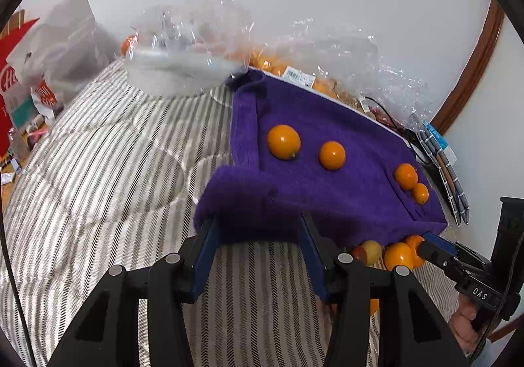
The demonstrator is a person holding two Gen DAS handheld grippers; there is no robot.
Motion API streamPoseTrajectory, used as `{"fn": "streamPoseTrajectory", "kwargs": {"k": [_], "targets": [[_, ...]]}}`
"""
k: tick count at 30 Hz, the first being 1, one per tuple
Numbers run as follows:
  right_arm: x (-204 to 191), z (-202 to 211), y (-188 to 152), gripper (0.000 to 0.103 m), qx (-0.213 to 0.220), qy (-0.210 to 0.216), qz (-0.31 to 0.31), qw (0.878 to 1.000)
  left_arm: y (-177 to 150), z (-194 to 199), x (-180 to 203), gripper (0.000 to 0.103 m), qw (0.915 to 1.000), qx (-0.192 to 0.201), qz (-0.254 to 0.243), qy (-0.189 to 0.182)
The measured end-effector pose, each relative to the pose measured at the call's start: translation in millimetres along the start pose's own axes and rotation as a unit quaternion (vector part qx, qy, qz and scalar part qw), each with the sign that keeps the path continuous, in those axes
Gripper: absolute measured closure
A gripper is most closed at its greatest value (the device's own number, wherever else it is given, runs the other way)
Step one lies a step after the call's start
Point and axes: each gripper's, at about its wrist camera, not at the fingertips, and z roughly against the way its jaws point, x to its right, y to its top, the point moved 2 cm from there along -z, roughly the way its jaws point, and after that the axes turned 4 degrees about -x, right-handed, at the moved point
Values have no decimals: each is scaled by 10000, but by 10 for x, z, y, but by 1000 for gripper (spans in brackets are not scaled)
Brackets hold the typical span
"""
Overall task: Organize fruits
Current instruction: 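Withdraw both grippers and move the right gripper toward a large orange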
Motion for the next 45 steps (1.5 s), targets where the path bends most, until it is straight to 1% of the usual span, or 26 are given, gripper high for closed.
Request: {"fn": "streamPoseTrajectory", "kwargs": {"k": [2, 5, 7, 9, 11, 13, 18, 19, 21, 23, 25, 30, 33, 35, 37, 39, 40, 43, 45], "targets": [[-22, -13, -15, 57, -47, 51, 36, 10000, -6, 17, 23, 56, 10000, 29, -53, -37], [-77, -39, -49, 57, -149, 124, 170, 9997, -5, 44, 42, 56, 9998, 133, -129, 45], [-115, -65, -73, 56, -194, 135, 257, 9994, -2, 46, 37, 56, 9998, 138, -118, 17], [-115, -64, -83, 52, -157, 110, 258, 9995, 2, 43, 28, 56, 9999, 134, -98, -5], [-76, -82, -76, 43, -159, 120, 149, 9997, 1, 38, 17, 56, 9999, 128, -87, -19], [-35, -119, -63, 39, -231, 195, 15, 9995, -1, 29, 2, 56, 9999, 118, -67, -12], [-34, -157, -50, 38, -311, 333, -33, 9990, 2, 10, -6, 56, 9999, 81, -60, -3], [-54, -154, -62, 39, -336, 414, 39, 9986, 3, 20, -2, 56, 9999, 110, -77, 2], [-96, -138, -81, 45, -337, 517, 158, 9980, 6, 34, 9, 56, 9998, 169, -121, 46], [-151, -112, -99, 54, -286, 583, 320, 9974, 6, 33, 18, 56, 9997, 182, -140, 50], [-176, -99, -105, 58, -260, 624, 382, 9970, 4, 25, 17, 56, 9998, 171, -132, 33], [-208, -73, -115, 57, -176, 453, 477, 9977, 0, 14, -2, 56, 9998, 157, -84, 20], [-245, -67, -101, 57, -71, 178, 557, 9983, 7, 13, -22, 56, 9999, 134, -24, 1], [-271, -62, -94, 57, -17, -7, 579, 9983, 17, 44, -29, 56, 9998, 199, -5, -30], [-290, -77, -92, 57, -23, -92, 568, 9983, 15, 59, -42, 56, 9997, 240, 24, -22], [-277, -90, -88, 59, -60, -53, 488, 9988, 18, 47, -61, 56, 9997, 214, 80, -51], [-248, -93, -84, 64, -100, 59, 399, 9991, 18, 35, -69, 56, 9997, 191, 103, -59], [-179, -80, -81, 64, -126, 218, 225, 9994, 13, 8, -86, 56, 9998, 137, 125, -42], [-156, -67, -83, 64, -116, 217, 160, 9996, 6, 3, -93, 56, 9998, 128, 124, -31]]}}
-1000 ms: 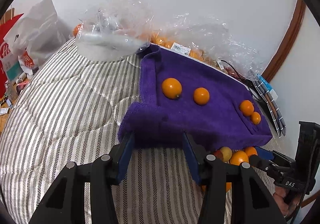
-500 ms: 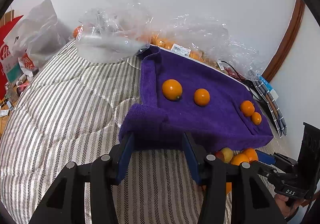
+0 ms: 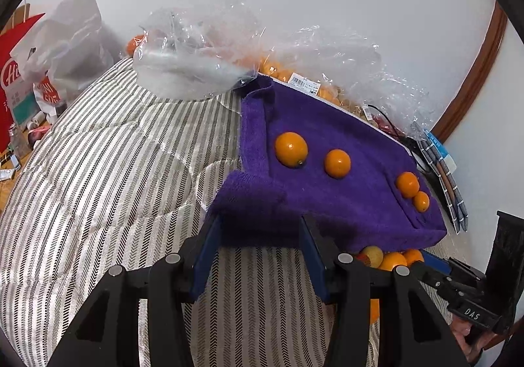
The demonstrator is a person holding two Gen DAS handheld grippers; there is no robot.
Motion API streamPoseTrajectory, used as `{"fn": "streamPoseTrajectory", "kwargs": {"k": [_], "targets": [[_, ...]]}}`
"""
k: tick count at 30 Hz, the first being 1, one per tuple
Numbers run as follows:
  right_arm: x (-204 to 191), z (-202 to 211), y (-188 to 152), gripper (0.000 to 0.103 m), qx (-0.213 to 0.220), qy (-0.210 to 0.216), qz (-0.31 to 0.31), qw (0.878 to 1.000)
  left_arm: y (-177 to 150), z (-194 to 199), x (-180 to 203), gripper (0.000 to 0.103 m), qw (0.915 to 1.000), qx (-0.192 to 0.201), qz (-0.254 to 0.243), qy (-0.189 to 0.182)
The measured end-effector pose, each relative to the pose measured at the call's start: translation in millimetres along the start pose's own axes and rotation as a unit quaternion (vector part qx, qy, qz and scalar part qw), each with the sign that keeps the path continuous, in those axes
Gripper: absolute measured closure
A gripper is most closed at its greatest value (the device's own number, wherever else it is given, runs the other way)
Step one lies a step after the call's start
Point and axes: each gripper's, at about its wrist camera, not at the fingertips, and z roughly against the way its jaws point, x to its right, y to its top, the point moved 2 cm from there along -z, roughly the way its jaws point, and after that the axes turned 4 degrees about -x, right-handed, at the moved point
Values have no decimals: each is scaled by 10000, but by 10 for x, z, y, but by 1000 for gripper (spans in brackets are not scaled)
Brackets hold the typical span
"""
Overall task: Organize fruits
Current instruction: 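Withdraw both grippers and move the right gripper toward a large orange, then grasp the large orange with the right gripper while the left gripper approaches the fruit group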
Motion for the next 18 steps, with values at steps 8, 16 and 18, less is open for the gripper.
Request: {"fn": "streamPoseTrajectory", "kwargs": {"k": [8, 16, 18], "targets": [[218, 218, -146, 64, 164, -295, -334, 9989, -7, 11, 46, 56, 9999, 14, -108, 39], [218, 334, -290, 46, 317, -655, -507, 9961, -45, 11, 153, 56, 9994, -69, -285, -208], [178, 265, -267, 46, 222, -883, -430, 9949, -55, 15, 177, 56, 9991, -91, -341, -246]]}}
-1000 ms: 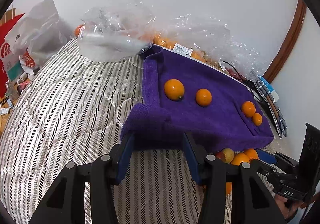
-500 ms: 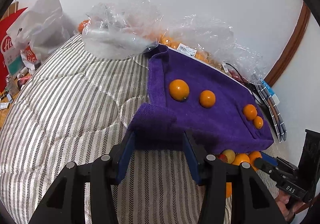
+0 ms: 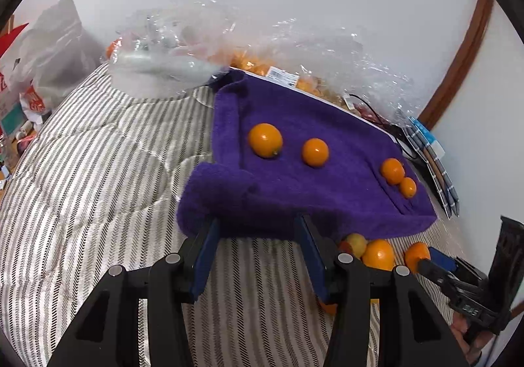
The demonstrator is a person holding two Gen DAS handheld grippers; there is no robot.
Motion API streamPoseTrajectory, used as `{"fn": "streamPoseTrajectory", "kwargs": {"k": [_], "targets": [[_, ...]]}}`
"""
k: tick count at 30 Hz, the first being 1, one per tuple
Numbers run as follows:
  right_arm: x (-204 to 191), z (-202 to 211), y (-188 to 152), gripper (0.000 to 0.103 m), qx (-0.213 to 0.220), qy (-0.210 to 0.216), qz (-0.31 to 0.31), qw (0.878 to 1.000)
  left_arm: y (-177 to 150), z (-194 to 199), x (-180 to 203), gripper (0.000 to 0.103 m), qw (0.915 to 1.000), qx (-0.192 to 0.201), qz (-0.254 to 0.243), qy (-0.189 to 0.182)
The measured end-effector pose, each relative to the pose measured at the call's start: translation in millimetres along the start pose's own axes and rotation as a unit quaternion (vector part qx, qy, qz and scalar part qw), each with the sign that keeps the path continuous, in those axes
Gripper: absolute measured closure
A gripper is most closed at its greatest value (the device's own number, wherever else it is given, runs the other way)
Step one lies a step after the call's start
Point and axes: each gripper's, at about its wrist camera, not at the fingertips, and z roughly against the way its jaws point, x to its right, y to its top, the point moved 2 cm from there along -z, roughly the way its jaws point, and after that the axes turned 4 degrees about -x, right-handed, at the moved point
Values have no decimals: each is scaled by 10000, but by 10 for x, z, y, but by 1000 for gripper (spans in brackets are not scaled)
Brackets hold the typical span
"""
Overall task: Organize fruits
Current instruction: 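Grasp the large orange with the right gripper while the left gripper approaches the fruit group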
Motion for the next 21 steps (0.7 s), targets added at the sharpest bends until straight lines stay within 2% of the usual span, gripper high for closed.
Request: {"fn": "streamPoseTrajectory", "kwargs": {"k": [1, 4, 8, 11, 13, 21], "targets": [[-38, -50, 16, 47, -76, -169, 46, 9998, -5, 11, 25, 56, 10000, 3, -58, -60], [-111, -172, 30, 63, -321, -655, 224, 9971, -22, 56, 118, 56, 9989, 32, -310, -339], [-79, -64, -29, 63, -157, -735, 307, 9967, -100, 67, 318, 56, 9929, -158, -749, -914], [38, 113, -109, 63, 81, -871, 206, 9960, -155, 52, 461, 54, 9879, -268, -1077, -1085], [132, 184, -152, 63, 137, -951, 112, 9953, -197, -5, 532, 51, 9858, -423, -1207, -1089], [277, 255, -180, 63, 219, -697, -206, 9971, -280, -143, 605, 51, 9835, -771, -1393, -860]]}}
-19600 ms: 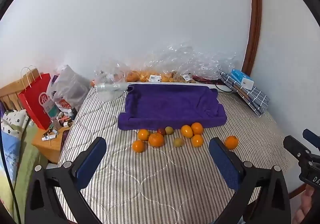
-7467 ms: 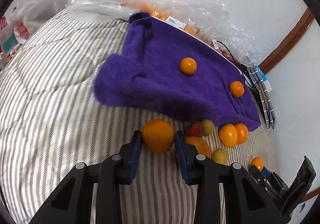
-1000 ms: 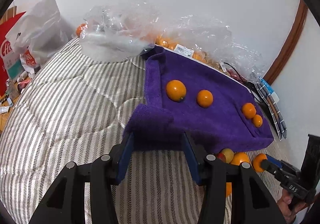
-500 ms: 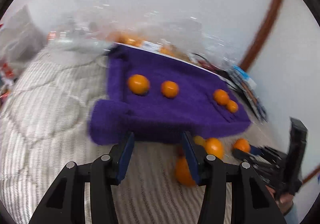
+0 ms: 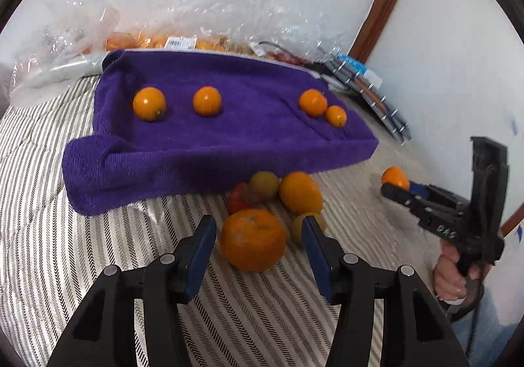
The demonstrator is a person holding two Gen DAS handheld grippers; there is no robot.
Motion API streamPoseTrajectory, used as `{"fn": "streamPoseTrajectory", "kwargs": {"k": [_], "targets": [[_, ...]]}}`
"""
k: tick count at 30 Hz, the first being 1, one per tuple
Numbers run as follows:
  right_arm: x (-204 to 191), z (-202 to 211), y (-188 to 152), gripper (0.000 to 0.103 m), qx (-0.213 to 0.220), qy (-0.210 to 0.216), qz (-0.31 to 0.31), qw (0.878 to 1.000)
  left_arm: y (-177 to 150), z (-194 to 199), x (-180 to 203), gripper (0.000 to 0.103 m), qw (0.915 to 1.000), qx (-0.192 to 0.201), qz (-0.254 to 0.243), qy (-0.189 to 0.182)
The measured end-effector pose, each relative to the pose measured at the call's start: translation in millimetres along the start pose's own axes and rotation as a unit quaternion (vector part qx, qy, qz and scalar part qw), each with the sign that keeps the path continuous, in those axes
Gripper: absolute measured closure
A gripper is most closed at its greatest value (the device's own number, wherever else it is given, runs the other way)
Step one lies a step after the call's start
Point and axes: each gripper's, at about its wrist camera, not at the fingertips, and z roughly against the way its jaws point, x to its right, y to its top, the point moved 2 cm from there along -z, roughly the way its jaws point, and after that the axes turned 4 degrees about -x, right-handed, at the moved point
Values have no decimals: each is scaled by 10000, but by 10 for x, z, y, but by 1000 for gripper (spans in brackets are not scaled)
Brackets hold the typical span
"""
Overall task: Organize fruits
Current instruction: 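Grasp the large orange with the right gripper while the left gripper approaches the fruit group, then carry the large orange over the purple towel with the right gripper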
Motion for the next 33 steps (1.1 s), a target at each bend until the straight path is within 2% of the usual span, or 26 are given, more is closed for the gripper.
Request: {"fn": "streamPoseTrajectory", "kwargs": {"k": [4, 5, 6, 9, 15, 23, 27, 33], "targets": [[-25, -21, -4, 63, -74, -123, 55, 9999, -45, -70, 36, 54, 9993, -161, -146, 306], [-28, -22, -2, 63, -72, -165, 52, 9998, -51, -70, 56, 60, 9990, -164, -195, 360], [-25, -21, -1, 63, -64, -195, 40, 9998, -58, -67, 57, 63, 9990, -163, -214, 351], [7, -9, -1, 63, -31, -149, -36, 9999, -60, -54, 66, 63, 9991, -169, -210, 322], [71, 54, -2, 63, 131, -60, -201, 9997, -31, 45, 42, 63, 9993, 98, -146, 342], [65, 56, -1, 63, 150, 34, -249, 9996, 43, 283, -96, 63, 9972, 665, 228, 272], [121, 129, -13, 63, 333, 83, -418, 9985, 67, 404, -116, 63, 9944, 980, 315, 250], [235, 202, -47, 63, 353, 77, -689, 9970, 84, 513, -203, 63, 9908, 1191, 461, 444]]}}
